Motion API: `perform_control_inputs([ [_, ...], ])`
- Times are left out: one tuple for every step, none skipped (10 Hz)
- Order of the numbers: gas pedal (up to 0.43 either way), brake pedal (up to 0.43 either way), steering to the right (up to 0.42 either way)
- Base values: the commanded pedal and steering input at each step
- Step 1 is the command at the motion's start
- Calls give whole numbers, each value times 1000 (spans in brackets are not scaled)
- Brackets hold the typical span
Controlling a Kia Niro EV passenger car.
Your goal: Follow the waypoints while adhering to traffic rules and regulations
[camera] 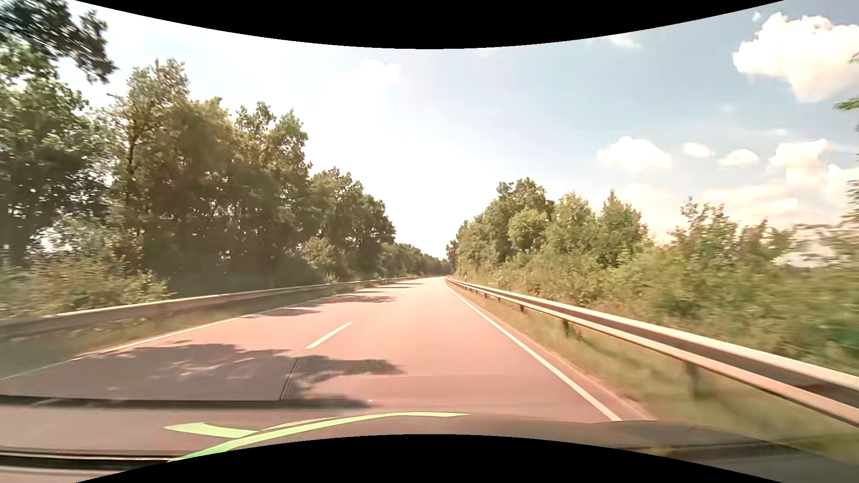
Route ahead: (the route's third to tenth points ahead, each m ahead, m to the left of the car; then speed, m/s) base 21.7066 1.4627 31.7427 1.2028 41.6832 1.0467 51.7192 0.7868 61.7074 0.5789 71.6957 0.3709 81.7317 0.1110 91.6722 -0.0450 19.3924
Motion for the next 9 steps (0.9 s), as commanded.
perform_control_inputs([
  [0, 0, 3],
  [0, 0, 3],
  [0, 0, 3],
  [0, 0, 3],
  [39, 0, 3],
  [177, 0, 3],
  [189, 0, 3],
  [189, 0, 3],
  [197, 0, 3],
])
